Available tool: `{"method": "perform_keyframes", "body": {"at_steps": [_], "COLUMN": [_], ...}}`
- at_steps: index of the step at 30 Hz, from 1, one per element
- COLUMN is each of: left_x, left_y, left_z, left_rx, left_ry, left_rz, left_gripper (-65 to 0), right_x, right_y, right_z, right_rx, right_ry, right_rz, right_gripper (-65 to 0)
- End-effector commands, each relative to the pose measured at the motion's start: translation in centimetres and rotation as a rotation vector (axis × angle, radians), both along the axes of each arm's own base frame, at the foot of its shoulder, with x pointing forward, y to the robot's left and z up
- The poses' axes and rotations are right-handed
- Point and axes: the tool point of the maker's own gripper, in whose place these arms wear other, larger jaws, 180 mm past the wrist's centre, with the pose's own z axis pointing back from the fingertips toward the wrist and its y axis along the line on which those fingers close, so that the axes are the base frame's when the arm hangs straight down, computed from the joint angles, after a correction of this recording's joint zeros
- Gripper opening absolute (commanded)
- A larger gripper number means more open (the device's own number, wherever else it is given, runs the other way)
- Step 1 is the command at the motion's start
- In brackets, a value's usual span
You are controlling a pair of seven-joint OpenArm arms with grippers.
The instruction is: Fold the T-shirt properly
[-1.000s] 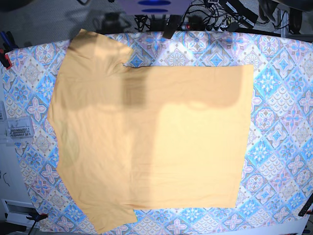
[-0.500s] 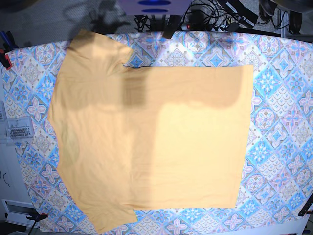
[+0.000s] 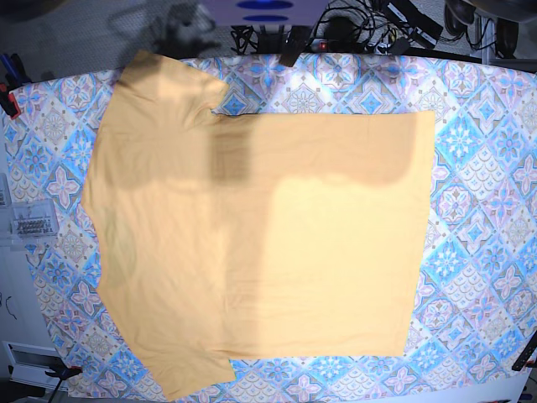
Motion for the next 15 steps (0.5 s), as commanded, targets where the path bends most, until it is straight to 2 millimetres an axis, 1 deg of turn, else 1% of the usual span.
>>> {"method": "perform_keyframes", "body": {"at_steps": [1, 2, 4, 6, 8, 9, 11, 12, 14, 15], "left_x": [-0.4, -0.1, 0.5, 0.9, 1.8, 2.4, 2.8, 3.3, 4.1, 4.7], "left_y": [0.2, 0.2, 0.2, 0.3, 0.4, 0.4, 0.5, 0.5, 0.4, 0.3], "left_z": [0.6, 0.6, 0.8, 1.1, 1.5, 1.8, 2.5, 2.8, 3.7, 4.2], "left_rx": [0.007, 0.008, 0.009, 0.014, 0.016, 0.018, 0.024, 0.025, 0.027, 0.028], "left_ry": [-0.016, -0.027, -0.047, -0.066, -0.102, -0.128, -0.155, -0.178, -0.222, -0.251], "left_rz": [-0.006, -0.007, -0.009, -0.006, -0.012, -0.011, -0.013, -0.017, -0.022, -0.026], "left_gripper": [-65.0, -65.0, -65.0, -65.0, -65.0, -65.0, -65.0, -65.0, -65.0, -65.0], "right_x": [-0.1, 0.2, 0.1, 1.0, 1.2, 1.3, 2.1, 2.6, 3.1, 3.8], "right_y": [-0.3, -0.3, -0.4, -0.5, -0.6, -0.7, -0.7, -0.7, -0.7, -0.7], "right_z": [0.8, 0.9, 1.4, 1.8, 2.1, 2.2, 2.5, 2.7, 3.2, 3.5], "right_rx": [-0.005, -0.006, -0.007, -0.013, -0.016, -0.018, -0.019, -0.02, -0.022, -0.023], "right_ry": [-0.031, -0.047, -0.062, -0.099, -0.114, -0.123, -0.152, -0.17, -0.198, -0.225], "right_rz": [0.002, 0.004, 0.008, 0.007, 0.01, 0.009, 0.012, 0.014, 0.018, 0.021], "right_gripper": [-64.7, -64.7, -64.7, -64.7, -64.7, -64.7, -64.7, -64.8, -64.8, -64.8]}}
